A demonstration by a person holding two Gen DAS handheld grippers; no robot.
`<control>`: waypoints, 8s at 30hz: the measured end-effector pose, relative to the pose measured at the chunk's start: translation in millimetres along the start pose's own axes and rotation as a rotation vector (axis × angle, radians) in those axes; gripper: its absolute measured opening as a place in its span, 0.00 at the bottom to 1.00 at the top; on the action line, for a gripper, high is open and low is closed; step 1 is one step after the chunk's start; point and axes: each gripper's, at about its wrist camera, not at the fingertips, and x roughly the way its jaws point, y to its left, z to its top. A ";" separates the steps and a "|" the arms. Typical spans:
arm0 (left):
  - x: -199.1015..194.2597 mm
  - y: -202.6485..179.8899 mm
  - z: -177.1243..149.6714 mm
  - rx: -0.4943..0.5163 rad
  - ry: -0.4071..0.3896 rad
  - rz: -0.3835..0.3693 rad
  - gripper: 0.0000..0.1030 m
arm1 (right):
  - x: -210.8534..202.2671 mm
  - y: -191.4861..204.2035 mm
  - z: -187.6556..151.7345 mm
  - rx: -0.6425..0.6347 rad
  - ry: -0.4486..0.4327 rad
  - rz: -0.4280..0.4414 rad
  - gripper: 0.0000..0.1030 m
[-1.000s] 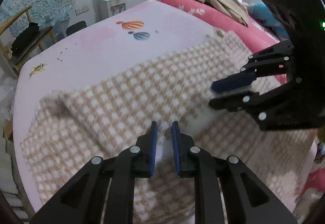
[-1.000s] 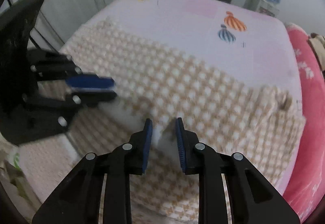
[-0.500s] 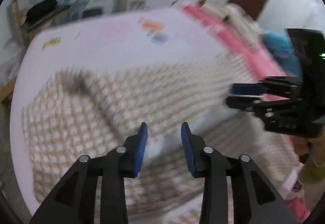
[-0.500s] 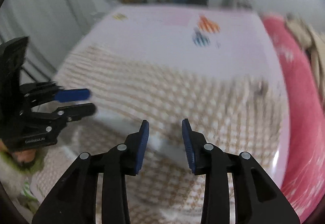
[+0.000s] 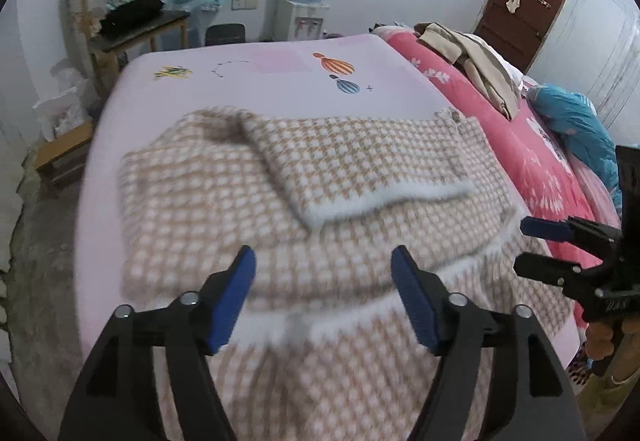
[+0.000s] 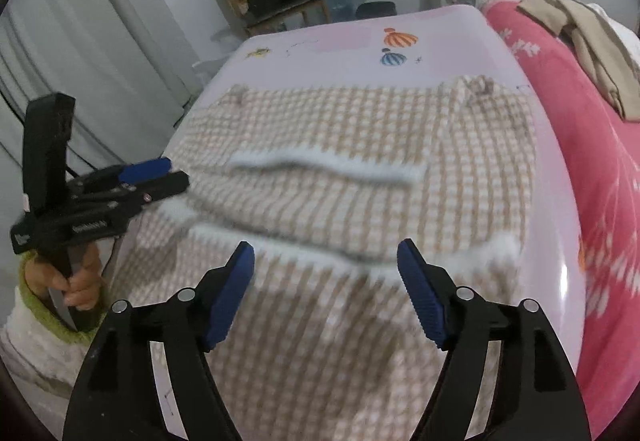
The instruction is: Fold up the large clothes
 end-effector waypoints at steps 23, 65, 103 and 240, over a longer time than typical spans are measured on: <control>-47.3 51.7 -108.7 -0.183 0.011 0.195 0.72 | 26.7 35.1 -46.4 -0.083 0.005 -0.119 0.79; -41.3 53.8 -113.5 -0.184 0.000 0.211 0.72 | 37.0 20.8 -48.5 -0.042 0.022 -0.124 0.79; 5.3 106.9 -68.5 -0.211 0.039 -0.056 0.48 | 53.6 -0.1 -53.9 0.027 0.091 -0.070 0.80; 43.9 186.1 105.7 -0.430 -0.148 0.042 0.43 | 78.2 -247.1 150.7 0.533 -0.146 0.250 0.72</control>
